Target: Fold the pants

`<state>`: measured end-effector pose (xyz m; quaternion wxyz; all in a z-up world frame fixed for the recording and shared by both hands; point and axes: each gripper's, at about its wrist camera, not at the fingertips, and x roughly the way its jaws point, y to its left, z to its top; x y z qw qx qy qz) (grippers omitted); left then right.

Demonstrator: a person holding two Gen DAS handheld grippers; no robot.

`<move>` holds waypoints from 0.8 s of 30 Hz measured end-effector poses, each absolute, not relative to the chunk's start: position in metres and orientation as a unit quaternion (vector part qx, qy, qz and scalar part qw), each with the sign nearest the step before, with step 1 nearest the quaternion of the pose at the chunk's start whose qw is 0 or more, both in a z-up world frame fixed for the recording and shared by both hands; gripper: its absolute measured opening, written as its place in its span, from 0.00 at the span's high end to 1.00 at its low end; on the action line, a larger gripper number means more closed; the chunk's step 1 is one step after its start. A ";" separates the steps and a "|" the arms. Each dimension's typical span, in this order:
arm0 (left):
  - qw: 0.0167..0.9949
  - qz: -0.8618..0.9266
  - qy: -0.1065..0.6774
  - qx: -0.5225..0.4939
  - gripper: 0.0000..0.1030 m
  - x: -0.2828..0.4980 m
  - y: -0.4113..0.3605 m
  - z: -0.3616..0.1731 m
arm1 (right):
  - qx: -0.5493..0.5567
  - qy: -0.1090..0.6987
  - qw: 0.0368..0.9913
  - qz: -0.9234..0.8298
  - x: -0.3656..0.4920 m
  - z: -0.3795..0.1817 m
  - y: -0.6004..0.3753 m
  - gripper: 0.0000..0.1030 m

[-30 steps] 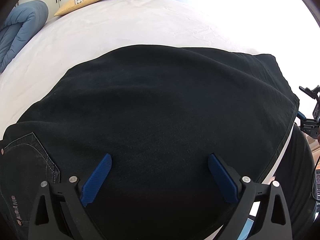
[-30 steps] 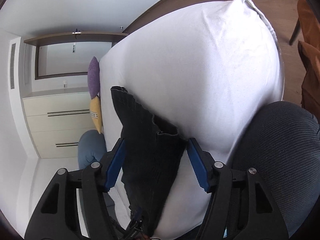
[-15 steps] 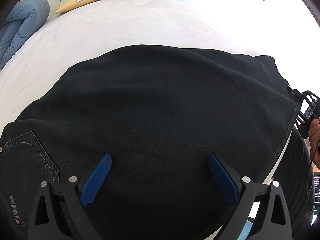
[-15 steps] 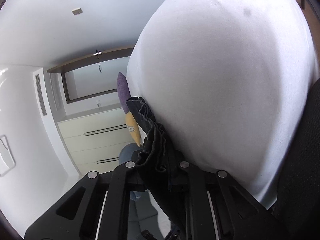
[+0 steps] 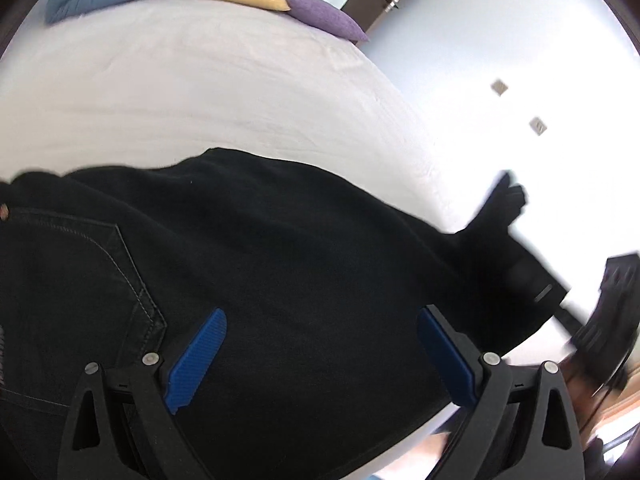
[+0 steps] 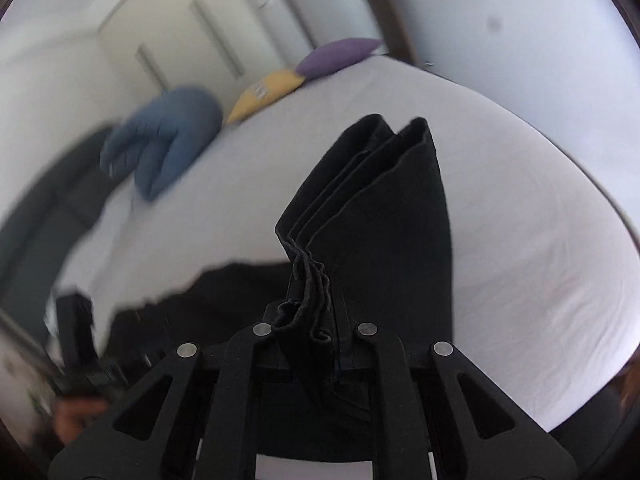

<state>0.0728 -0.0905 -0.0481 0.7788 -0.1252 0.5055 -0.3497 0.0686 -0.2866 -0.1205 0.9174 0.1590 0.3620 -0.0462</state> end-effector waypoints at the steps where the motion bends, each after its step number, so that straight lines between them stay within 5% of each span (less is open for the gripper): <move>1: 0.770 -0.352 0.511 -0.145 0.05 0.075 -0.087 -0.051 | 0.141 0.382 0.912 -0.035 0.072 -0.134 -0.264 0.91; 5: 0.739 -0.353 0.536 -0.205 0.01 0.079 -0.084 -0.065 | 0.091 0.434 0.895 -0.044 0.084 -0.173 -0.225 0.91; 12: 0.691 -0.375 0.559 -0.263 0.00 0.086 -0.113 -0.068 | 0.028 0.406 0.912 -0.062 0.079 -0.143 -0.213 0.90; 19: 0.678 -0.400 0.581 -0.207 0.00 0.103 -0.125 -0.053 | -0.039 0.397 0.917 -0.027 0.079 -0.125 -0.164 0.90; 21: 0.674 -0.410 0.582 -0.194 0.11 0.109 -0.118 -0.052 | -0.049 0.395 0.917 -0.008 0.081 -0.123 -0.147 0.90; 22: 0.674 -0.411 0.586 -0.185 0.38 0.112 -0.117 -0.053 | -0.051 0.396 0.917 0.000 0.083 -0.122 -0.139 0.90; 24: 0.673 -0.408 0.596 -0.160 0.69 0.119 -0.111 -0.054 | -0.058 0.399 0.915 0.015 0.085 -0.121 -0.124 0.90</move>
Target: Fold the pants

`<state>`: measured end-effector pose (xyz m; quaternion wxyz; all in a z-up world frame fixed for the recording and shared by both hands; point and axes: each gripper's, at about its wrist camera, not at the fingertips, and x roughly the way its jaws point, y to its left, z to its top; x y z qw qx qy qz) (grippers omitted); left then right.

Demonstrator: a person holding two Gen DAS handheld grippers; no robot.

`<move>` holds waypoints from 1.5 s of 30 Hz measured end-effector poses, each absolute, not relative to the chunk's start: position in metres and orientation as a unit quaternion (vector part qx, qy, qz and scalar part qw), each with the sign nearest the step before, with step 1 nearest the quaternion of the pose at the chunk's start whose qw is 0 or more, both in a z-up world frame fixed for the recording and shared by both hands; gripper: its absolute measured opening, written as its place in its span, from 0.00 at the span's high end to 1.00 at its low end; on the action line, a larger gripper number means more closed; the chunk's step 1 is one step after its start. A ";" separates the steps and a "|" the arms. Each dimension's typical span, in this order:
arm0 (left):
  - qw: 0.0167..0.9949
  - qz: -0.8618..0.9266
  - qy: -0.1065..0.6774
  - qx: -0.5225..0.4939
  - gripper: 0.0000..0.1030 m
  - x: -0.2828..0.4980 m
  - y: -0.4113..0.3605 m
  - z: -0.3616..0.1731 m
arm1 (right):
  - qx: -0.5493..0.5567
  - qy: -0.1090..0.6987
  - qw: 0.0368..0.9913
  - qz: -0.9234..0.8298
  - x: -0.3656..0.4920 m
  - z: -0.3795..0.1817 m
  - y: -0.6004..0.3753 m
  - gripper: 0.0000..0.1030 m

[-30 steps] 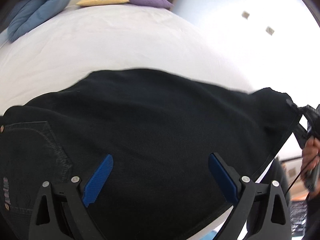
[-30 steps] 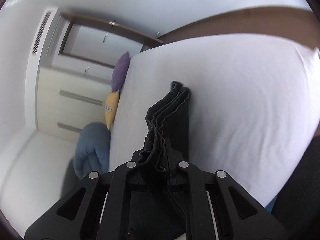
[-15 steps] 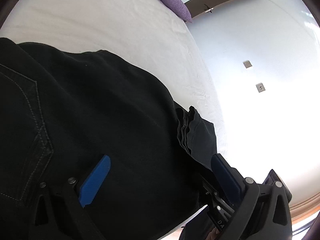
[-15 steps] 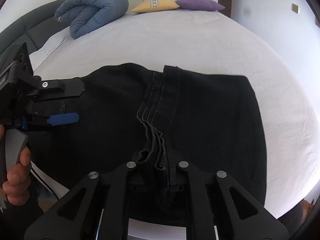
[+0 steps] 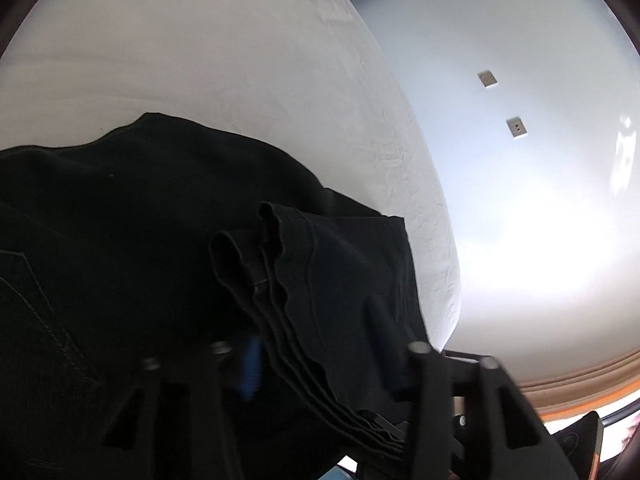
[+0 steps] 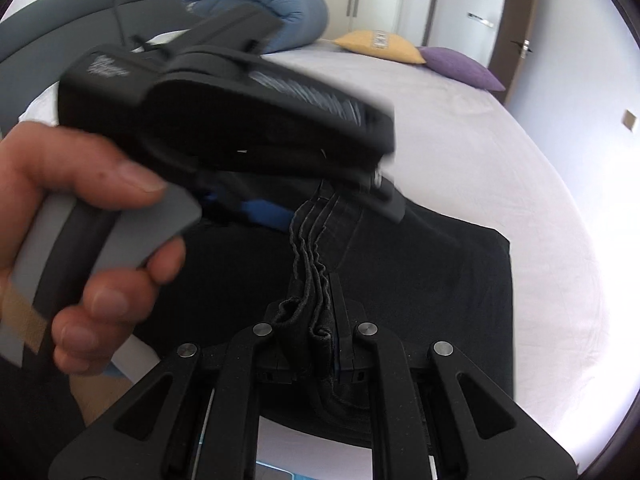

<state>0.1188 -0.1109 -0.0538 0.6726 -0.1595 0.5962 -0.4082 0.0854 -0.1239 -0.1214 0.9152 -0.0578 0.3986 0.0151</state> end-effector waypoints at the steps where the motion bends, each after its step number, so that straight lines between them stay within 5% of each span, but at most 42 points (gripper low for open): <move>1: 0.675 -0.407 0.597 -0.149 0.78 0.123 -0.107 -0.053 | -0.063 0.398 0.915 0.019 0.087 -0.121 -0.117 0.90; 3: 0.680 -0.404 0.599 -0.126 0.86 0.129 -0.097 -0.051 | -0.060 0.403 0.913 0.030 0.093 -0.121 -0.108 0.90; 16: 0.711 -0.364 0.600 -0.052 0.84 0.157 -0.085 -0.068 | -0.057 0.451 0.888 0.067 0.127 -0.148 -0.061 0.89; 19: 0.717 -0.358 0.596 -0.058 0.71 0.154 -0.092 -0.067 | -0.051 0.466 0.881 0.071 0.133 -0.155 -0.058 0.85; 23: 0.761 -0.323 0.562 -0.022 0.29 0.145 -0.094 -0.045 | 0.028 0.493 0.861 0.120 0.124 -0.140 -0.084 0.81; 25: 0.803 -0.277 0.525 0.047 0.19 0.129 -0.099 -0.025 | 0.092 0.489 0.852 0.161 0.097 -0.121 -0.118 0.81; 31: 0.830 -0.265 0.472 0.132 0.19 0.076 -0.133 -0.008 | 0.312 0.429 0.816 0.229 0.081 -0.093 -0.248 0.81; 35: 0.798 -0.249 0.518 0.179 0.36 0.055 -0.144 -0.051 | 0.393 0.424 0.784 0.228 0.108 -0.117 -0.320 0.81; 45: 0.807 -0.216 0.524 0.163 0.33 0.041 -0.144 -0.058 | 0.445 0.452 0.739 0.225 0.131 -0.210 -0.345 0.81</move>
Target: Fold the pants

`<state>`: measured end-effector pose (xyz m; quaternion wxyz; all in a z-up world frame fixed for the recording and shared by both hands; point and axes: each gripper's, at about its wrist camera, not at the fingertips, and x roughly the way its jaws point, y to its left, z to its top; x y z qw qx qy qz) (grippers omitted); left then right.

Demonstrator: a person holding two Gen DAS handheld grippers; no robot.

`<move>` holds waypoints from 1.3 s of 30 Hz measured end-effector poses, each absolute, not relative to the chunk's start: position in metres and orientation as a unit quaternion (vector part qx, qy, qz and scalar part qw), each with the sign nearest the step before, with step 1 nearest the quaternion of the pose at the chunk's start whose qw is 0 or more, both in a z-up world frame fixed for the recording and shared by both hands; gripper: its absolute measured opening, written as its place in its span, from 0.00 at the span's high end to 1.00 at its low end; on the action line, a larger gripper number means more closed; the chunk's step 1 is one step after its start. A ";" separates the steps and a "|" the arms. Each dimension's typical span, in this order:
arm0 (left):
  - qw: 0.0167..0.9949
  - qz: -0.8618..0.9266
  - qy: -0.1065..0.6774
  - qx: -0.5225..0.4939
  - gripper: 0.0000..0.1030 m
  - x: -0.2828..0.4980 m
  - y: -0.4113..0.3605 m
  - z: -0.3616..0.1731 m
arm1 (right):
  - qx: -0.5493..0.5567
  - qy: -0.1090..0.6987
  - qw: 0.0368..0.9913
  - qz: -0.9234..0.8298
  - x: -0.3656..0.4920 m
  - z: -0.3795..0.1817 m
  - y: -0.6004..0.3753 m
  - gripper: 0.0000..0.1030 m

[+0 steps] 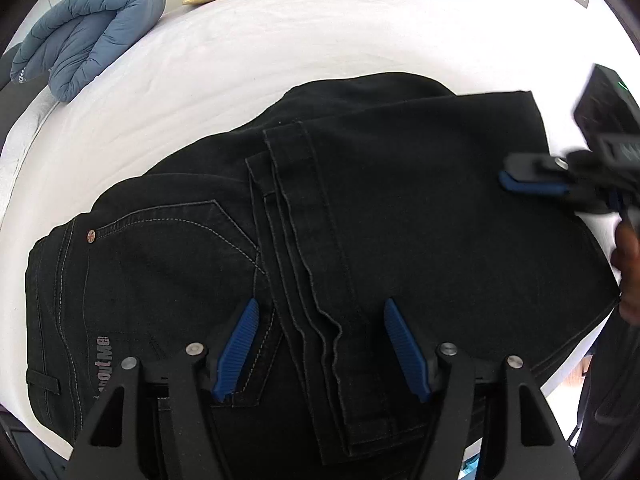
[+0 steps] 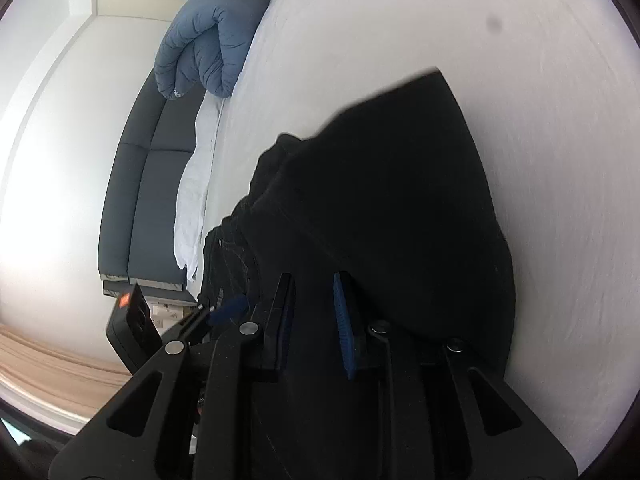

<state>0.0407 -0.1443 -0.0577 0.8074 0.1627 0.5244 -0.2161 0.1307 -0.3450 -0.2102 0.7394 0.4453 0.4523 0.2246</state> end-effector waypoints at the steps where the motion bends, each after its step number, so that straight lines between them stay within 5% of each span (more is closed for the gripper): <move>1: 0.808 -0.216 0.525 0.161 0.33 0.041 -0.148 -0.058 | 0.450 0.453 0.734 0.232 0.131 -0.210 -0.342 0.81; 10: 0.810 -0.219 0.523 0.149 0.34 0.046 -0.136 -0.057 | 0.378 0.512 0.724 0.265 0.040 -0.197 -0.296 0.81; 16: 0.812 -0.221 0.521 0.142 0.34 0.048 -0.128 -0.058 | 0.386 0.434 0.755 0.304 0.047 -0.145 -0.307 0.81; 22: 0.816 -0.226 0.517 0.125 0.32 0.049 -0.116 -0.062 | 0.384 0.530 0.723 0.223 0.093 -0.215 -0.307 0.81; 26: 0.824 -0.235 0.514 0.050 0.28 0.046 -0.084 -0.050 | 0.374 0.492 0.757 0.211 0.074 -0.198 -0.306 0.81; 28: 0.836 -0.219 0.503 -0.004 0.19 0.040 -0.054 -0.040 | 0.367 0.495 0.761 0.202 0.067 -0.188 -0.303 0.77; 29: 0.844 -0.205 0.495 -0.029 0.10 0.036 -0.038 -0.036 | 0.371 0.490 0.762 0.205 0.063 -0.183 -0.302 0.63; 30: 0.851 -0.189 0.487 -0.059 0.06 0.032 -0.019 -0.031 | 0.376 0.483 0.764 0.206 0.061 -0.177 -0.300 0.39; 32: 0.857 -0.157 0.473 -0.134 0.03 0.022 0.027 -0.026 | 0.382 0.460 0.774 0.209 0.062 -0.158 -0.294 0.18; 39: 0.831 -0.053 0.431 -0.347 0.03 0.007 0.170 -0.041 | 0.398 0.437 0.763 0.261 0.109 -0.111 -0.258 0.18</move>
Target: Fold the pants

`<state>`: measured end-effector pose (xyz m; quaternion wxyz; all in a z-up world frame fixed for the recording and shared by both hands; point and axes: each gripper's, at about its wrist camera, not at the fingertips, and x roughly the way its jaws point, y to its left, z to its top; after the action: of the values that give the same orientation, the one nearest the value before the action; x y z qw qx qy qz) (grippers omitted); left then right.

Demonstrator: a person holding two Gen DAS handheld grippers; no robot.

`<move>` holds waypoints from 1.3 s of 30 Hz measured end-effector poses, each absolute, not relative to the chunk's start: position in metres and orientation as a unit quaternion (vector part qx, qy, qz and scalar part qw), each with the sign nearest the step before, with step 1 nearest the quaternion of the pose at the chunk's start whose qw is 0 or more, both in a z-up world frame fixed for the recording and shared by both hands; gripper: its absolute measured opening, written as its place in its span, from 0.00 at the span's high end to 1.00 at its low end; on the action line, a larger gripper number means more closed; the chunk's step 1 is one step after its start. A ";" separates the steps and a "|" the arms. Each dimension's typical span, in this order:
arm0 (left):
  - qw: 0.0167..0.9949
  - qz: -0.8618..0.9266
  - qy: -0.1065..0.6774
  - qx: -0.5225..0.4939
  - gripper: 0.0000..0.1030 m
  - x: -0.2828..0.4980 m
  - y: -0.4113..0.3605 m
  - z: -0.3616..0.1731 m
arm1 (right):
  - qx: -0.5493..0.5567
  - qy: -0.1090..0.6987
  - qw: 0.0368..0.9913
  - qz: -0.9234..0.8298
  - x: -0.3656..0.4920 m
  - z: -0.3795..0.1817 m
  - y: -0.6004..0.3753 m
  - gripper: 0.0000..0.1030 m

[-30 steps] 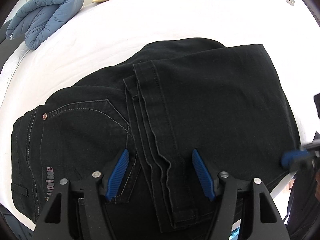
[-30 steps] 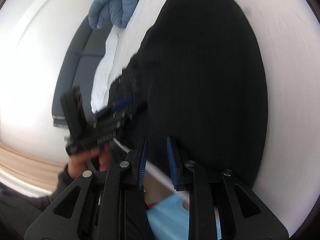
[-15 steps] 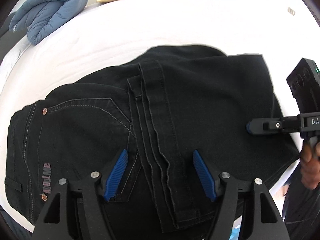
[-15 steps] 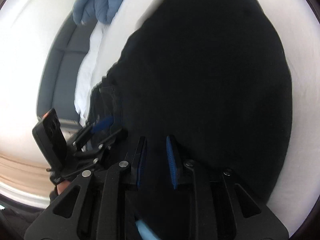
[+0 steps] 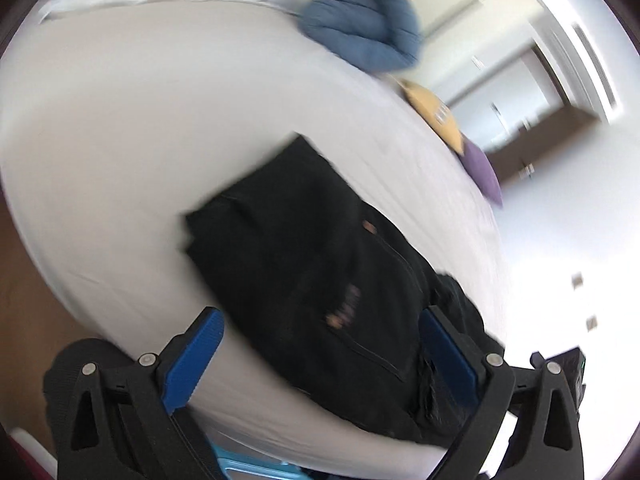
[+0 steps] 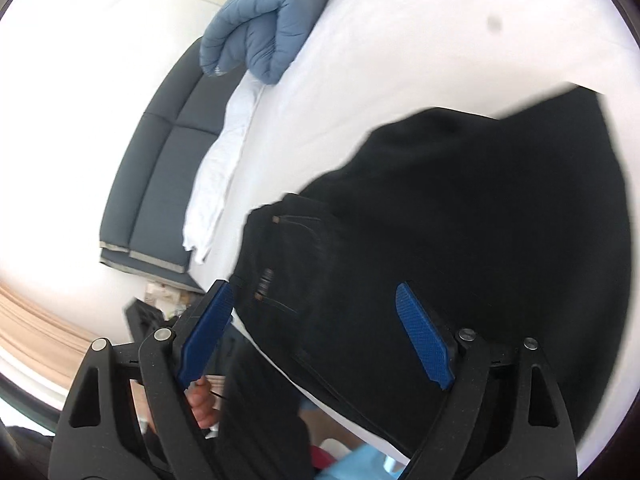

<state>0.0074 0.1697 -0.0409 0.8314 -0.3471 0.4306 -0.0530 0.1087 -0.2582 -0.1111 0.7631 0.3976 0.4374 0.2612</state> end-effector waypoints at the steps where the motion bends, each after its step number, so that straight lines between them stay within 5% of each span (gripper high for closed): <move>1: 0.823 -0.043 0.428 -0.372 0.03 0.009 0.184 -0.048 | 0.406 0.436 0.758 0.267 0.118 -0.110 -0.250 0.18; 12: 0.767 -0.068 0.422 -0.478 0.05 0.046 0.218 -0.088 | 0.437 0.448 0.706 0.332 0.175 -0.124 -0.181 0.23; 16: 0.754 -0.077 0.434 -0.487 0.29 0.059 0.204 -0.091 | 0.429 0.464 0.700 0.333 0.178 -0.130 -0.177 0.24; 20: 0.739 -0.077 0.443 -0.501 0.81 0.062 0.205 -0.101 | 0.417 0.487 0.699 0.318 0.179 -0.137 -0.179 0.25; 27: 0.762 -0.089 0.423 -0.482 0.87 0.055 0.200 -0.082 | 0.380 0.547 0.695 0.269 0.189 -0.163 -0.162 0.29; 34: 0.838 -0.126 0.382 -0.369 0.88 0.056 0.146 -0.003 | 0.332 0.538 0.733 0.251 0.183 -0.156 -0.150 0.28; 39: 0.883 -0.182 0.358 -0.242 0.88 0.046 0.066 0.056 | 0.420 0.496 0.721 0.241 0.168 -0.129 -0.190 0.28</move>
<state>0.0460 0.0659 0.0562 0.8835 -0.2417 0.3577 -0.1818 0.1679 -0.1900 -0.1295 0.7210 0.4197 0.4960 0.2408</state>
